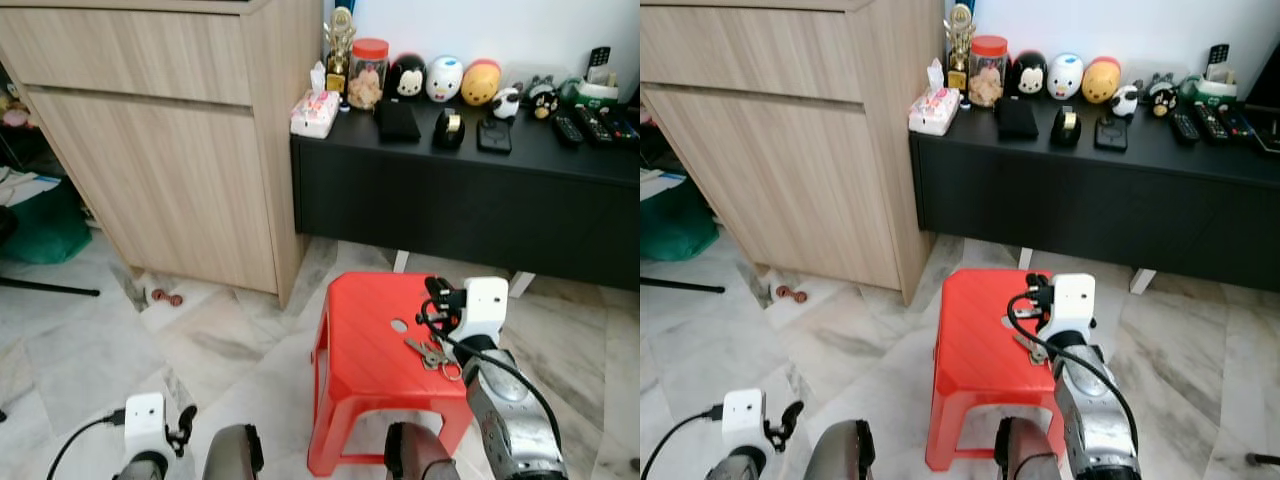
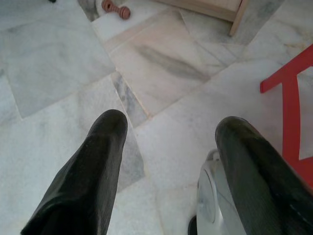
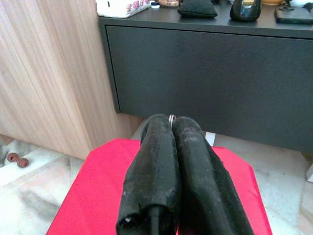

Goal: Hang keys on a hook

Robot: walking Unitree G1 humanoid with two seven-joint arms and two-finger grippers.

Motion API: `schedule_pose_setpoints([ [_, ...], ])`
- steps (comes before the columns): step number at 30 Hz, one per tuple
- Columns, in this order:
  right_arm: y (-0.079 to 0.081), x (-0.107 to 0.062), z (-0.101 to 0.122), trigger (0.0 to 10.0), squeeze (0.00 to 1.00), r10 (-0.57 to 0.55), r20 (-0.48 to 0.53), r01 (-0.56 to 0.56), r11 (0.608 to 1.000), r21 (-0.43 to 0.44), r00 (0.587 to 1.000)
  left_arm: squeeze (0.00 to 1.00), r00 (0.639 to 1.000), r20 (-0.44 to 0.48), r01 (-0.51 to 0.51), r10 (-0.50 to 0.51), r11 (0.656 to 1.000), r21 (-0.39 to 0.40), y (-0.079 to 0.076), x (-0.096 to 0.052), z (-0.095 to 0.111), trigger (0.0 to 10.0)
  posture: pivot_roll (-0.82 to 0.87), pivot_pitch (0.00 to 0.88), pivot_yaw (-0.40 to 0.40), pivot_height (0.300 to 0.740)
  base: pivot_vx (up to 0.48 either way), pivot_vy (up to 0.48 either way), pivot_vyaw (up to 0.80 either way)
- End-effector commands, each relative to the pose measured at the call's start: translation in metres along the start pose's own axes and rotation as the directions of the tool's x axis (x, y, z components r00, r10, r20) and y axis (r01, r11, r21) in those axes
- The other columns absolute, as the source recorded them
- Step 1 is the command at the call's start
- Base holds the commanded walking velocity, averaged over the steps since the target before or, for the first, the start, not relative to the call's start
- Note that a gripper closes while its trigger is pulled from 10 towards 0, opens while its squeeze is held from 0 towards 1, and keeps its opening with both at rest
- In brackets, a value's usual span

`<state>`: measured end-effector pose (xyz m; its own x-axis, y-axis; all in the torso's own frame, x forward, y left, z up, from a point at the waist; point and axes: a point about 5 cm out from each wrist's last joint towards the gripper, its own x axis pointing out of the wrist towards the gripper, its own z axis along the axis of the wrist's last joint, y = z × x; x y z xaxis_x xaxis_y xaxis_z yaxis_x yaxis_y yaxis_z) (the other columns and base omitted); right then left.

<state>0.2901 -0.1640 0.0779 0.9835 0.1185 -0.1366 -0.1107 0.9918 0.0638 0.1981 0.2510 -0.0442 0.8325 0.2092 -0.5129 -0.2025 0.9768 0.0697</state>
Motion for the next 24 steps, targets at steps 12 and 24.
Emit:
schedule_pose_setpoints([
  [12, 0.006, 0.010, 0.004, 10.0, 0.00, 0.019, 0.006, -0.019, 0.999, 0.029, 1.000, 0.00, 0.999, -0.035, 0.003, -0.004, 1.000, -0.004, 0.000, -0.001, -0.009, 10.0, -0.01, 0.000, -0.047, 0.583, -0.332, 0.000, 0.00],
  [24, 0.012, 0.010, -0.001, 10.0, 0.00, 0.031, -0.008, -0.031, 0.999, 0.033, 0.999, 0.00, 0.998, -0.064, 0.007, -0.006, 1.000, 0.010, 0.005, -0.004, -0.016, 10.0, -0.01, 0.000, -0.032, 0.583, -0.361, 0.000, 0.00],
])
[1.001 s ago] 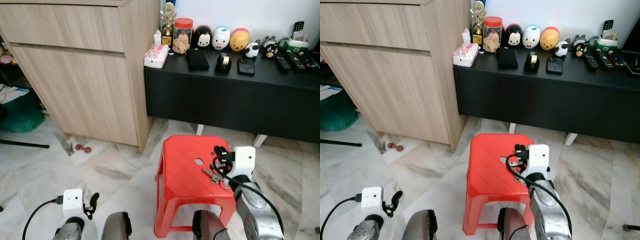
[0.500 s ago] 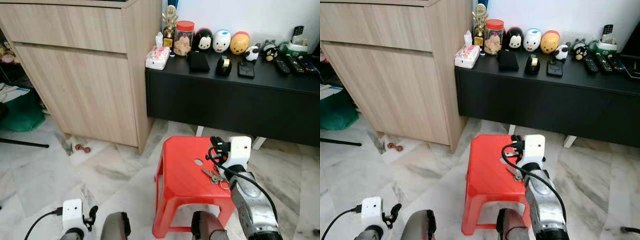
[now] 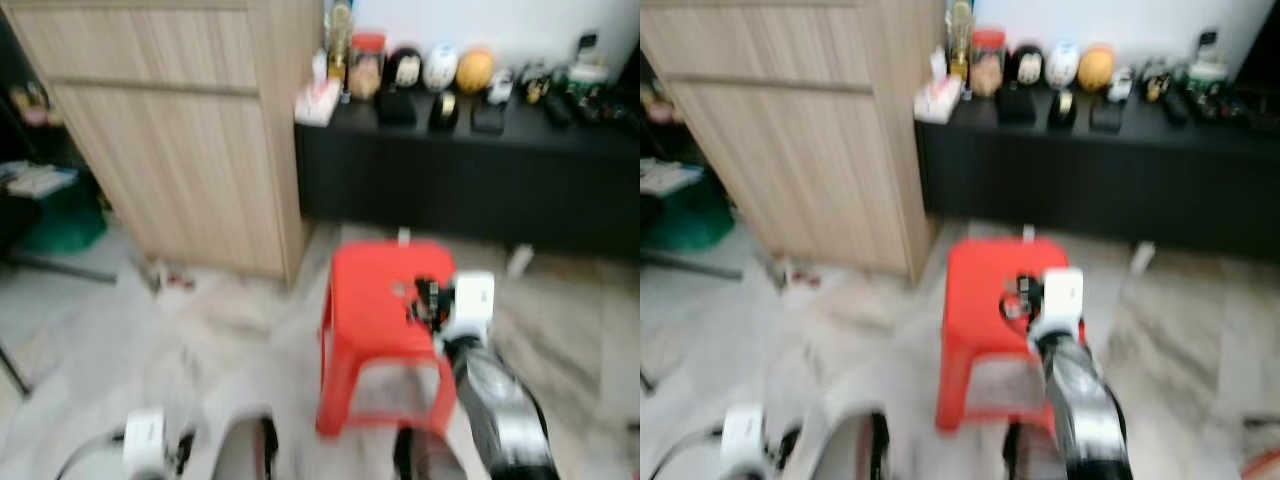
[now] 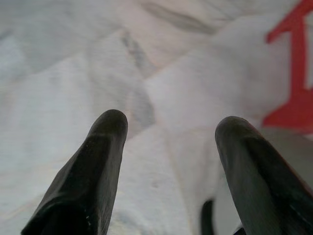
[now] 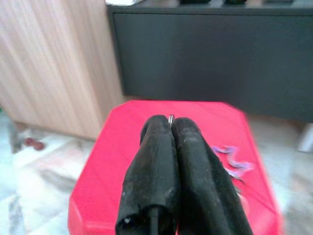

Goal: Hang keys on a hook

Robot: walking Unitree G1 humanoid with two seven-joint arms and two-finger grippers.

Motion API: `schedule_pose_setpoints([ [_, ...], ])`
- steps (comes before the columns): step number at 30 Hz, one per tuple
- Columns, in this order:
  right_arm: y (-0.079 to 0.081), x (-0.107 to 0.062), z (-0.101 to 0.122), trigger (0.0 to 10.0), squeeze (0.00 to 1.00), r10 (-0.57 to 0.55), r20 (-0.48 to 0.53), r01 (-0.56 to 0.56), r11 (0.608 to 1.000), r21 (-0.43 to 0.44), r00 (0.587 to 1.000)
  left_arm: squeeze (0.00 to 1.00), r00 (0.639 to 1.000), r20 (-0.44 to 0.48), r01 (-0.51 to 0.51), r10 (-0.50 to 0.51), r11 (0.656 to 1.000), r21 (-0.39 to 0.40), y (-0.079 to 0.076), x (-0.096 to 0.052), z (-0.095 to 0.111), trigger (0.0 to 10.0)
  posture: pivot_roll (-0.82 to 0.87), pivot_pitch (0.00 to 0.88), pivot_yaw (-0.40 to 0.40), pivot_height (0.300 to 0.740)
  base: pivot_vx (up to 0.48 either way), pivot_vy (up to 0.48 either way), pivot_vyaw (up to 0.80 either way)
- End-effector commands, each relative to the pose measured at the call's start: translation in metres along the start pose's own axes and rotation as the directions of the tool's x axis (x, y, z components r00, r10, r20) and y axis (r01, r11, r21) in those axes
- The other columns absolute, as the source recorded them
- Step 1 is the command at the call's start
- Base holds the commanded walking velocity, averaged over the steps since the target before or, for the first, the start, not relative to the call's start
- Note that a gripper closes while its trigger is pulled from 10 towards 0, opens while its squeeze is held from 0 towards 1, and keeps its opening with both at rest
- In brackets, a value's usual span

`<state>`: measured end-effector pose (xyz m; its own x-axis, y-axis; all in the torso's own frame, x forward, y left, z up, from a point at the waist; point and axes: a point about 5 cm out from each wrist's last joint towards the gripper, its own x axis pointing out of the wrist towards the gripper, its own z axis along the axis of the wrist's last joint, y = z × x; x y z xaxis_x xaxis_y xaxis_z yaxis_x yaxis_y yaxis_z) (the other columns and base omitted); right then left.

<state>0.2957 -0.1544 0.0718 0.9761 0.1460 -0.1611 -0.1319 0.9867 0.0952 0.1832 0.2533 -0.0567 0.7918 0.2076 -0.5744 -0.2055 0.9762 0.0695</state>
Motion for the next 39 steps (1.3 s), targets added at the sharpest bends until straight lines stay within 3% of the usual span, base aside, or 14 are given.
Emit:
schedule_pose_setpoints([
  [1, 0.003, 0.003, 0.004, 10.0, 0.00, 0.005, 0.019, -0.006, 1.000, 0.005, 1.000, 0.00, 1.000, 0.009, 0.011, -0.011, 1.000, 0.014, 0.000, 0.001, 0.003, 10.0, -0.01, 0.000, -0.031, 0.583, -0.364, 0.000, 0.00],
  [10, 0.005, 0.005, 0.006, 10.0, 0.00, 0.009, 0.020, -0.010, 1.000, 0.017, 1.000, 0.00, 1.000, 0.015, 0.018, -0.018, 1.000, 0.018, 0.000, 0.002, 0.005, 10.0, -0.01, 0.000, -0.027, 0.583, -0.361, 0.000, 0.00],
  [15, 0.005, 0.007, 0.008, 10.0, 0.00, 0.015, 0.029, -0.016, 1.000, 0.022, 0.999, 0.00, 0.998, 0.063, -0.015, 0.013, 0.999, 0.036, 0.007, 0.006, 0.017, 10.0, -0.01, 0.000, -0.026, 0.583, -0.062, 0.000, 0.00],
  [17, 0.006, 0.007, 0.008, 10.0, 0.00, 0.020, 0.036, -0.022, 0.999, 0.036, 0.999, 0.00, 0.993, 0.106, -0.045, 0.044, 0.999, 0.007, 0.013, 0.007, 0.026, 10.0, -0.01, 0.000, -0.024, 0.583, 0.000, 0.000, 0.00],
  [18, 0.007, 0.007, 0.009, 10.0, 0.00, 0.023, 0.036, -0.024, 0.999, 0.032, 0.999, 0.00, 0.983, 0.178, -0.047, 0.043, 0.999, 0.015, 0.017, 0.010, 0.041, 10.0, -0.01, 0.000, -0.023, 0.593, 0.000, 0.000, 0.00],
  [19, 0.007, 0.007, 0.009, 10.0, 0.00, 0.023, 0.036, -0.024, 0.999, 0.032, 0.999, 0.00, 0.983, 0.178, -0.047, 0.043, 0.999, 0.015, 0.017, 0.010, 0.041, 10.0, -0.01, 0.000, -0.023, 0.593, 0.000, 0.000, 0.00],
  [21, 0.008, 0.008, 0.010, 10.0, 0.00, 0.029, 0.040, -0.030, 0.999, 0.034, 0.999, 0.00, 0.957, 0.291, -0.033, 0.022, 0.999, 0.032, 0.016, 0.012, 0.065, 10.0, -0.01, 0.000, -0.023, 0.613, 0.000, 0.000, 0.00],
  [22, 0.008, 0.008, 0.010, 10.0, 0.00, 0.029, 0.040, -0.030, 0.999, 0.034, 0.999, 0.00, 0.957, 0.291, -0.033, 0.022, 0.999, 0.032, 0.016, 0.012, 0.065, 10.0, -0.01, 0.000, -0.023, 0.613, 0.000, 0.000, 0.00],
  [26, 0.012, 0.009, 0.011, 10.0, 0.00, 0.044, 0.046, -0.046, 0.998, 0.039, 0.998, 0.00, 0.891, 0.452, 0.011, -0.047, 0.997, 0.081, 0.003, 0.011, 0.103, 10.0, 0.00, 0.000, -0.021, 0.638, 0.000, 0.000, 0.00],
  [27, 0.012, 0.009, 0.012, 10.0, 0.00, 0.045, 0.050, -0.047, 0.998, 0.041, 0.998, 0.00, 0.859, 0.506, 0.034, -0.075, 0.995, 0.090, -0.006, 0.009, 0.117, 10.0, 0.00, 0.000, -0.021, 0.648, 0.000, 0.000, 0.00],
  [28, 0.012, 0.009, 0.012, 10.0, 0.00, 0.045, 0.050, -0.047, 0.998, 0.041, 0.998, 0.00, 0.859, 0.506, 0.034, -0.075, 0.995, 0.090, -0.006, 0.009, 0.117, 10.0, 0.00, 0.000, -0.021, 0.648, 0.000, 0.000, 0.00],
  [30, 0.014, 0.009, 0.012, 10.0, 0.00, 0.051, 0.052, -0.053, 0.998, 0.041, 0.997, 0.00, 0.820, 0.557, 0.080, -0.131, 0.990, 0.116, -0.020, 0.005, 0.132, 10.0, 0.00, 0.000, -0.020, 0.668, 0.000, 0.000, 0.00],
  [35, 0.016, 0.009, 0.014, 10.0, 0.00, 0.059, 0.058, -0.061, 0.997, 0.040, 0.997, 0.00, 0.771, 0.595, 0.166, -0.226, 0.974, 0.155, -0.042, -0.001, 0.151, 10.0, 0.00, 0.000, -0.019, 0.698, 0.000, 0.000, 0.00],
  [39, 0.017, 0.011, 0.019, 10.0, 0.00, 0.064, 0.070, -0.066, 0.997, 0.037, 0.996, 0.00, 0.747, 0.595, 0.226, -0.298, 0.954, 0.195, -0.057, -0.006, 0.162, 10.0, 0.01, 0.000, -0.024, 0.718, 0.000, 0.000, 0.00],
])
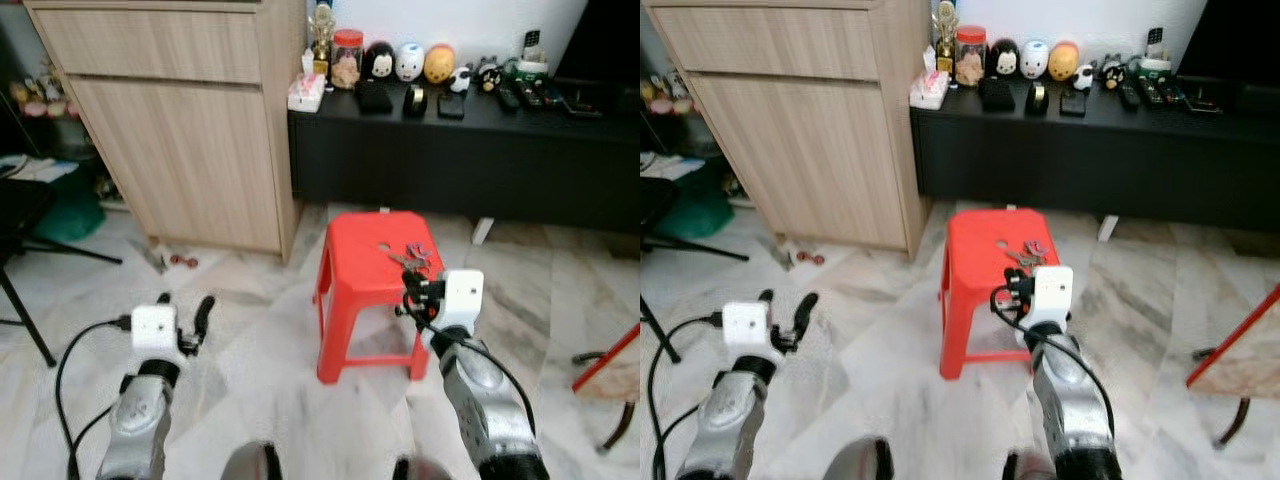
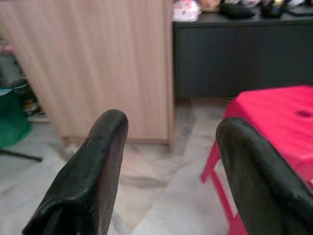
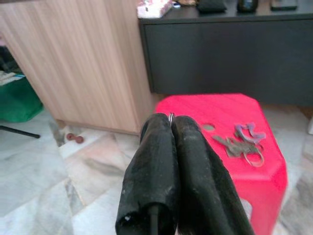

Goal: Hang keys on a hook

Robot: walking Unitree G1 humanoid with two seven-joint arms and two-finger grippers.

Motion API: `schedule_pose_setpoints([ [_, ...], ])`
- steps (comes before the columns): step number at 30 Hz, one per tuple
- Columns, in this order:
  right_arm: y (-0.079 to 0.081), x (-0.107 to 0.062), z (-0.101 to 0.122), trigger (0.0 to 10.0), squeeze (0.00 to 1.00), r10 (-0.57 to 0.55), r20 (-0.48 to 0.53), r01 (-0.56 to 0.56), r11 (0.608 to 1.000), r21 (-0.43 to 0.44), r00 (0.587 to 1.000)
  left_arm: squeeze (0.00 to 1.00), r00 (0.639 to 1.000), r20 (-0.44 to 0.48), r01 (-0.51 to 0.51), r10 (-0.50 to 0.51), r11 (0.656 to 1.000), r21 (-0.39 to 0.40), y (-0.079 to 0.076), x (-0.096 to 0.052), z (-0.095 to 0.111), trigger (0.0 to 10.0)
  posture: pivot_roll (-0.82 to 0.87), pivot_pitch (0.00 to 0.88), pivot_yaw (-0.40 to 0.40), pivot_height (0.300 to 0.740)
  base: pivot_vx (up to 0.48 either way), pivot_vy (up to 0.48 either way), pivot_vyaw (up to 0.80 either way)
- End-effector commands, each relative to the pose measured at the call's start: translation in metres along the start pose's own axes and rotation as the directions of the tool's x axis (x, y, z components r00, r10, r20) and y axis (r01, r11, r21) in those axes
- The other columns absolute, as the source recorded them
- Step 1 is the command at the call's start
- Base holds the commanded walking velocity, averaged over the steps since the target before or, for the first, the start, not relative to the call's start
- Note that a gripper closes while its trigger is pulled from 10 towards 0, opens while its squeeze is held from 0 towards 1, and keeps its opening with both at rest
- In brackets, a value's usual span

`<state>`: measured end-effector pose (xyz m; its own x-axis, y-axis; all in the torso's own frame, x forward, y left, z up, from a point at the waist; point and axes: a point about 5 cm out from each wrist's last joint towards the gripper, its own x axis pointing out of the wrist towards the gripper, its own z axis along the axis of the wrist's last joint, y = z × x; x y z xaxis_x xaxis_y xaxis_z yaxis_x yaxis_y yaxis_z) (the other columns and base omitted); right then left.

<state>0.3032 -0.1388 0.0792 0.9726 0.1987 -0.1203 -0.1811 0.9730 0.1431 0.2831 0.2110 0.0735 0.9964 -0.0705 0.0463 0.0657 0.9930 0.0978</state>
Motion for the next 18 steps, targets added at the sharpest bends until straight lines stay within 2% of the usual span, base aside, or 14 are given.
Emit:
schedule_pose_setpoints([
  [1, 0.002, 0.004, 0.014, 10.0, 0.00, 0.010, 0.039, -0.010, 1.000, -0.006, 0.999, 0.00, 0.998, -0.006, 0.065, -0.066, 0.998, -0.003, -0.010, 0.004, 0.006, 10.0, 0.01, 0.000, -0.026, 0.728, 0.000, 0.000, 0.00],
  [7, 0.004, 0.004, 0.015, 10.0, 0.00, -0.003, 0.036, 0.003, 1.000, -0.010, 0.999, 0.00, 0.978, 0.005, 0.210, -0.210, 0.978, -0.007, -0.036, 0.011, 0.020, 10.0, 0.00, 0.000, -0.028, 0.740, 0.000, 0.000, 0.00],
  [10, 0.004, 0.004, 0.015, 10.0, 0.00, -0.013, 0.032, 0.013, 1.000, -0.006, 0.999, 0.00, 0.973, 0.006, 0.229, -0.229, 0.973, -0.016, -0.039, 0.013, 0.022, 10.0, 0.01, 0.000, -0.029, 0.740, 0.000, 0.000, 0.00],
  [13, 0.005, 0.005, 0.014, 10.0, 0.00, -0.007, 0.004, 0.007, 1.000, 0.012, 1.000, 0.00, 0.953, -0.019, 0.301, -0.301, 0.953, -0.019, -0.049, 0.017, 0.023, 10.0, 0.00, 0.000, -0.029, 0.740, 0.000, 0.000, 0.00],
  [15, 0.008, 0.006, 0.013, 10.0, 0.00, 0.008, -0.038, -0.007, 1.000, 0.022, 0.999, 0.00, 0.937, -0.031, 0.348, -0.348, 0.937, -0.005, -0.055, 0.017, 0.024, 10.0, 0.00, 0.000, -0.029, 0.740, 0.000, 0.000, 0.00],
  [16, 0.010, 0.006, 0.010, 10.0, 0.00, 0.016, -0.078, -0.015, 1.000, 0.018, 0.997, 0.00, 0.927, -0.042, 0.373, -0.372, 0.928, 0.013, -0.058, 0.017, 0.024, 10.0, 0.00, 0.000, -0.033, 0.740, 0.000, 0.000, 0.00],
  [17, 0.014, 0.007, 0.004, 10.0, 0.00, 0.035, -0.159, -0.036, 0.999, -0.001, 0.987, 0.00, 0.905, -0.065, 0.423, -0.420, 0.905, 0.043, -0.066, 0.017, 0.021, 10.0, 0.00, 0.000, -0.034, 0.740, 0.000, 0.000, 0.00],
  [18, 0.016, 0.007, 0.003, 10.0, 0.00, 0.039, -0.180, -0.041, 0.999, -0.007, 0.983, 0.00, 0.898, -0.072, 0.438, -0.434, 0.898, 0.051, -0.068, 0.017, 0.020, 10.0, 0.00, 0.000, -0.034, 0.740, 0.000, 0.000, 0.00],
])
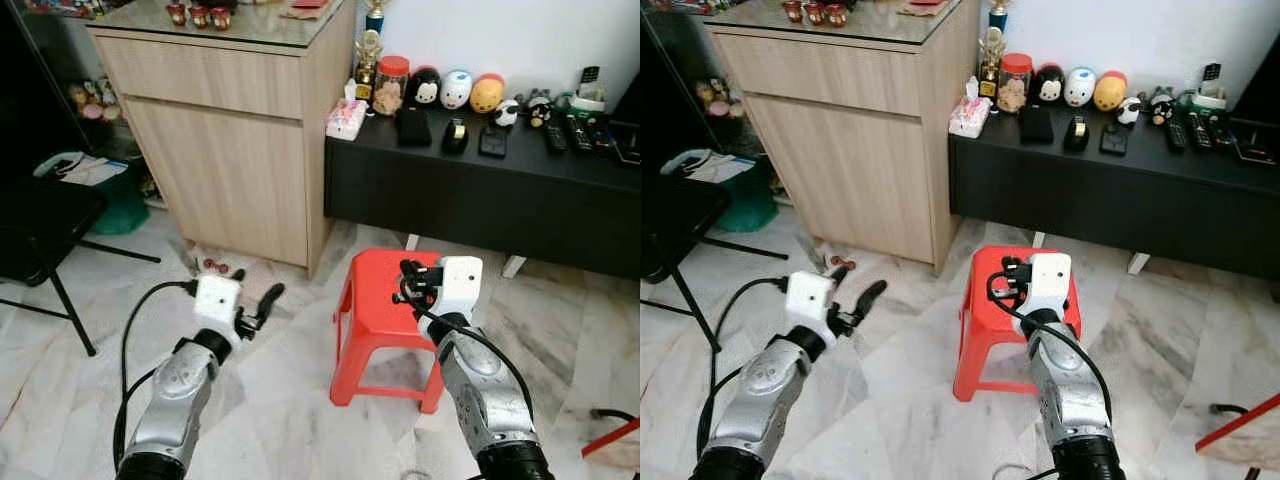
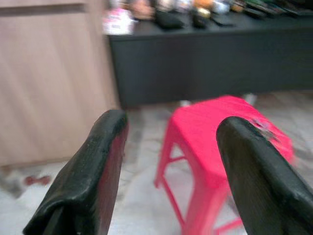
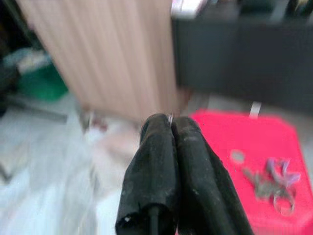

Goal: Hang keys on a hook

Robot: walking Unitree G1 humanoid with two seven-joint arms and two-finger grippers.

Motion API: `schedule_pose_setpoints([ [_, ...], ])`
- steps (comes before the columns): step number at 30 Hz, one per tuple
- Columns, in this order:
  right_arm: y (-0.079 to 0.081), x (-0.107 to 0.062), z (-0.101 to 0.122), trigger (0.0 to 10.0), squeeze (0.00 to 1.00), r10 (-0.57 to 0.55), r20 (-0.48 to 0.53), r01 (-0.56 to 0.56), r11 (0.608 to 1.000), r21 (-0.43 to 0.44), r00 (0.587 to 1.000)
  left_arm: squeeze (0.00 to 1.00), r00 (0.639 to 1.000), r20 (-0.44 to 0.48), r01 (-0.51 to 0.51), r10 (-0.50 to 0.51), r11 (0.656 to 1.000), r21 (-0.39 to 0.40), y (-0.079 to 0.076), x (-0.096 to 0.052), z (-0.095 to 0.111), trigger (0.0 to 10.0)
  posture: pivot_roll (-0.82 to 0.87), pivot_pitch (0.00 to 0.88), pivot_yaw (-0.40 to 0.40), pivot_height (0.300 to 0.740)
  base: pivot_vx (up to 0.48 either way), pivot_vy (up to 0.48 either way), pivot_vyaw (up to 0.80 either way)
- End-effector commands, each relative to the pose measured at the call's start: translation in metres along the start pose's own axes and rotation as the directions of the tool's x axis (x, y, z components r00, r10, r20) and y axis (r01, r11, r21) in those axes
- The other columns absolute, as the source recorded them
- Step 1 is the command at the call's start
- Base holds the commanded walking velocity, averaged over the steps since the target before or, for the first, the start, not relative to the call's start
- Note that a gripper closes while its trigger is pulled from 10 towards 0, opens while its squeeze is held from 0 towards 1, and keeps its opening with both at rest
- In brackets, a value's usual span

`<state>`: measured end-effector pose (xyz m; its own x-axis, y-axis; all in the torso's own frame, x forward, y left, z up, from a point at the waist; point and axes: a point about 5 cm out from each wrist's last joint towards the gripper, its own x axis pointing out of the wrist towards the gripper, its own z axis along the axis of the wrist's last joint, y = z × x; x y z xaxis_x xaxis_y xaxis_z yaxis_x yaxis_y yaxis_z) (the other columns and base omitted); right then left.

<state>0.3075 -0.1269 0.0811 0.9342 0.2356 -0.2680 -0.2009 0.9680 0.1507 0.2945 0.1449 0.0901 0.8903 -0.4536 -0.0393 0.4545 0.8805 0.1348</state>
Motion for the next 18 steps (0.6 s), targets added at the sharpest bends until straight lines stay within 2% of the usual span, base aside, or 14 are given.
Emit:
schedule_pose_setpoints([
  [1, 0.006, 0.001, 0.001, 10.0, 0.00, 0.020, -0.033, -0.021, 1.000, -0.012, 0.999, 0.00, 0.998, -0.032, 0.055, -0.054, 0.998, 0.029, -0.006, 0.003, -0.002, 10.0, 0.00, 0.000, -0.034, 0.740, 0.000, 0.000, 0.00],
  [5, 0.019, 0.000, 0.003, 10.0, 0.00, 0.074, -0.090, -0.068, 0.995, 0.068, 0.993, 0.00, 0.988, -0.066, 0.145, -0.141, 0.988, 0.057, -0.018, 0.008, -0.004, 10.0, -0.01, 0.000, -0.039, 0.740, 0.000, 0.000, 0.00],
  [10, 0.024, -0.001, 0.007, 10.0, 0.00, 0.090, -0.109, -0.081, 0.993, 0.080, 0.990, 0.00, 0.963, -0.110, 0.255, -0.247, 0.965, 0.060, -0.031, 0.011, -0.006, 10.0, -0.02, 0.000, -0.039, 0.740, 0.000, 0.000, 0.00],
  [13, 0.025, 0.000, 0.008, 10.0, 0.00, 0.088, -0.118, -0.076, 0.992, 0.103, 0.989, 0.00, 0.938, -0.152, 0.324, -0.312, 0.944, 0.061, -0.038, 0.010, -0.010, 10.0, -0.01, 0.000, -0.038, 0.740, 0.000, 0.000, 0.00],
  [15, 0.029, 0.003, 0.010, 10.0, 0.00, 0.098, -0.122, -0.080, 0.986, 0.143, 0.988, 0.00, 0.901, -0.193, 0.408, -0.388, 0.910, 0.076, -0.046, 0.007, -0.015, 10.0, -0.01, 0.000, -0.036, 0.740, 0.000, 0.000, 0.00],
  [18, 0.036, 0.005, 0.010, 10.0, 0.00, 0.131, -0.146, -0.113, 0.986, 0.123, 0.981, 0.00, 0.885, -0.208, 0.442, -0.417, 0.892, 0.091, -0.050, 0.007, -0.015, 10.0, -0.02, 0.000, -0.037, 0.740, 0.000, 0.000, 0.00],
])
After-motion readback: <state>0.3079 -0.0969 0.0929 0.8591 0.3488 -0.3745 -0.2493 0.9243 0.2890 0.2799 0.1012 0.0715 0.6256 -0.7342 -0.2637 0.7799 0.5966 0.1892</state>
